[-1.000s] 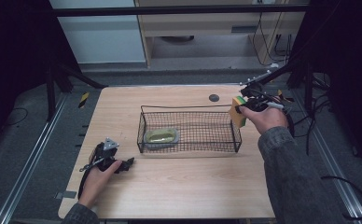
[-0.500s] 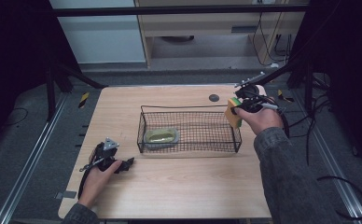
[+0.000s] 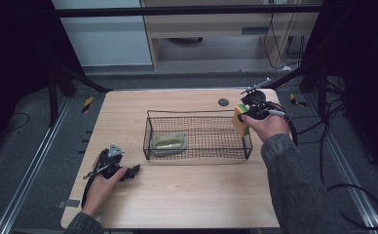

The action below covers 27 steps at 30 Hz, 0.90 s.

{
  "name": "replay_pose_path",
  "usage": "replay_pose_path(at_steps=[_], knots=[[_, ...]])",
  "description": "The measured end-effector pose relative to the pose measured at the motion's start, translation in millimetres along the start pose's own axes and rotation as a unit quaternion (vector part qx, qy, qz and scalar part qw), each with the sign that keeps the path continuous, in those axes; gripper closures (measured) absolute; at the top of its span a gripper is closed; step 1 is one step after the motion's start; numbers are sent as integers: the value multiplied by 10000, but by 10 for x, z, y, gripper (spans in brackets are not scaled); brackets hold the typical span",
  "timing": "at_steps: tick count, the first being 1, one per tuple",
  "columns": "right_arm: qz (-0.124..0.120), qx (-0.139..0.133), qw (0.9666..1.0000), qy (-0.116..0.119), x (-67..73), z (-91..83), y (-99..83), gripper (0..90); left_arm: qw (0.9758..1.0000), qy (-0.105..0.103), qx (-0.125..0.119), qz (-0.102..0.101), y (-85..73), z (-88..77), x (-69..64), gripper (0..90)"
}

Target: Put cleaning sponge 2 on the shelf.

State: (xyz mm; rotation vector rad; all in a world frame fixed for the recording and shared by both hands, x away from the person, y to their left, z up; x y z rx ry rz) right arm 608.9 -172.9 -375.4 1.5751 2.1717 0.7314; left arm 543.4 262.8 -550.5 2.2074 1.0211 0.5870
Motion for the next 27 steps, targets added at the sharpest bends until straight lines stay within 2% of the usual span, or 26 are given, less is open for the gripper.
replay_pose_path(at_steps=[27], knots=[[-72,225,9997,-24,40,302,-116,640,10000,-1,-2,3,0,0,1,0]])
Point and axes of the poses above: each handheld gripper's, and its own axes: z roughly forward along the jaws, y roughly out of its top, x roughly to its left, the point moved 6 cm from there along z, roughly forward along the jaws, and after that the axes turned 9 degrees about z, right-handed, at the moved point
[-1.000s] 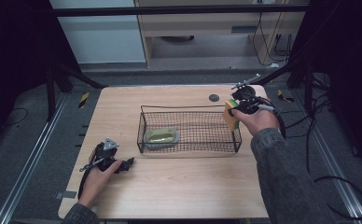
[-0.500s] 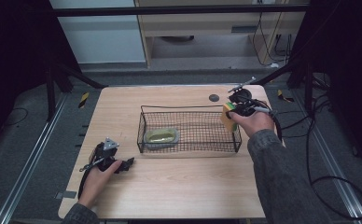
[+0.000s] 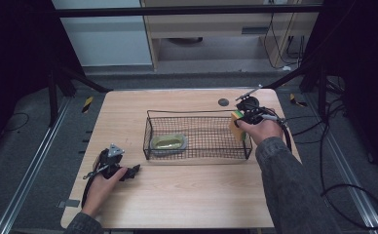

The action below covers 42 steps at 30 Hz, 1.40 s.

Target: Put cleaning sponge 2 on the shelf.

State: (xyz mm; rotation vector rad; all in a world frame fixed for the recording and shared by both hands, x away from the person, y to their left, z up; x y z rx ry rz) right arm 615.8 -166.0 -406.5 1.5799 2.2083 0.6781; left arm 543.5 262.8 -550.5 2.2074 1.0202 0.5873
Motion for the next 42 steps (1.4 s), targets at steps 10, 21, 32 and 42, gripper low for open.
replay_pose_path(at_steps=[10,21,32,42], knots=[[-65,64,9999,-66,4,120,-43,640,10000,-5,0,2,0,0,0,0],[-54,84,9999,-95,-16,208,-88,640,10000,0,-11,1,1,2,0,0],[-44,96,9999,-131,-40,257,-109,639,10000,0,-11,0,1,2,0,0],[-137,115,9997,-186,-27,314,-120,640,10000,0,-12,1,1,2,0,0]])
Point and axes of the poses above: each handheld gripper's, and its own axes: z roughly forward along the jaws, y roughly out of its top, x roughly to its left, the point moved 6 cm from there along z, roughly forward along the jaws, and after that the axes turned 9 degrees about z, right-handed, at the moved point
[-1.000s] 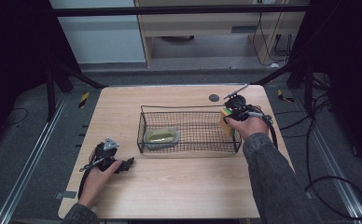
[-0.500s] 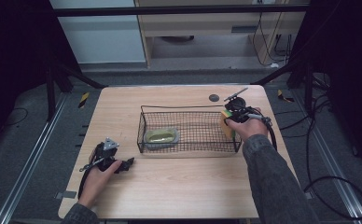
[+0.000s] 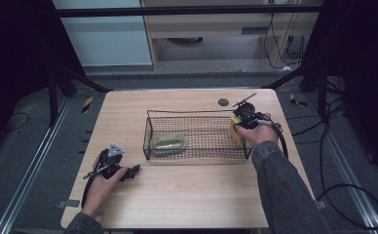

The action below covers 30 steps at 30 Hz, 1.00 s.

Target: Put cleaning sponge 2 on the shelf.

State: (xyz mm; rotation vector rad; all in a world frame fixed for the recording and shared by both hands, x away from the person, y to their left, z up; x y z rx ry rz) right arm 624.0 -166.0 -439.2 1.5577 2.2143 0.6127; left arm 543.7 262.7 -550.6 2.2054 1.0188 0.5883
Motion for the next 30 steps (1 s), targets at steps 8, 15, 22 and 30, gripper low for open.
replay_pose_path(at_steps=[8,15,22,30], knots=[[-29,29,10000,-55,2,30,-4,639,10000,-4,1,3,0,0,0,0],[-134,78,9998,-121,8,69,-23,639,10000,-4,0,3,0,0,0,0],[-130,95,9997,-158,-35,137,-49,639,10000,-4,0,5,0,0,1,0],[-136,104,9997,-186,-18,186,-38,639,10000,-6,0,2,0,0,0,0]])
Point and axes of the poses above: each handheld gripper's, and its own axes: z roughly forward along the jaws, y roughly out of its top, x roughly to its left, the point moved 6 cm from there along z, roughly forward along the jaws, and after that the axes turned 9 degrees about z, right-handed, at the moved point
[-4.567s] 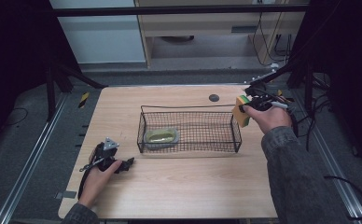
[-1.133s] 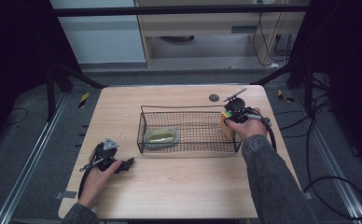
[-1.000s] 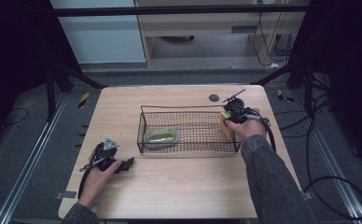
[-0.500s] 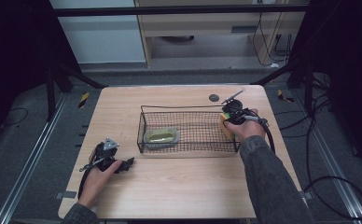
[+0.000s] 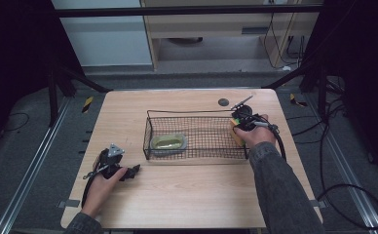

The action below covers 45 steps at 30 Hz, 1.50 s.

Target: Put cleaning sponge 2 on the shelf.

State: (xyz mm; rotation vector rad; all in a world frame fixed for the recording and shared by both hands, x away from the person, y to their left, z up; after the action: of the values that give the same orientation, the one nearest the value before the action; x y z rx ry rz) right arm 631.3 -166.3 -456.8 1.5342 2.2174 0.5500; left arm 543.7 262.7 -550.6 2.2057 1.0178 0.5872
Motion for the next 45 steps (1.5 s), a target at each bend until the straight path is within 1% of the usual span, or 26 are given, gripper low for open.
replay_pose_path(at_steps=[3,8,11,13,14,17,28,33,39,44,45], knots=[[-20,14,10000,-12,6,24,-9,637,10000,2,2,4,0,0,1,0],[22,-18,10000,-9,7,37,3,627,10000,1,0,1,0,0,0,0],[57,19,10000,8,19,49,-5,570,10000,2,1,3,0,0,1,0],[89,27,10000,13,29,55,-11,551,10000,2,-2,2,0,0,0,0],[66,39,10000,33,29,57,-17,535,10000,2,-3,2,0,0,1,0],[126,35,9999,46,42,49,-23,511,10000,2,-2,2,0,0,0,0],[153,-75,9997,195,111,-58,-18,512,10000,-2,-3,2,1,1,1,0],[117,-82,9995,275,158,-65,-30,513,10000,-6,-3,5,2,2,1,0],[147,-42,9992,367,221,-41,-51,517,10000,-4,-4,0,2,2,1,0],[150,5,9987,480,267,-27,-87,483,10000,-9,-6,-6,2,3,0,0],[188,21,9986,495,278,-28,-93,473,10000,-10,-6,-6,2,3,0,0]])
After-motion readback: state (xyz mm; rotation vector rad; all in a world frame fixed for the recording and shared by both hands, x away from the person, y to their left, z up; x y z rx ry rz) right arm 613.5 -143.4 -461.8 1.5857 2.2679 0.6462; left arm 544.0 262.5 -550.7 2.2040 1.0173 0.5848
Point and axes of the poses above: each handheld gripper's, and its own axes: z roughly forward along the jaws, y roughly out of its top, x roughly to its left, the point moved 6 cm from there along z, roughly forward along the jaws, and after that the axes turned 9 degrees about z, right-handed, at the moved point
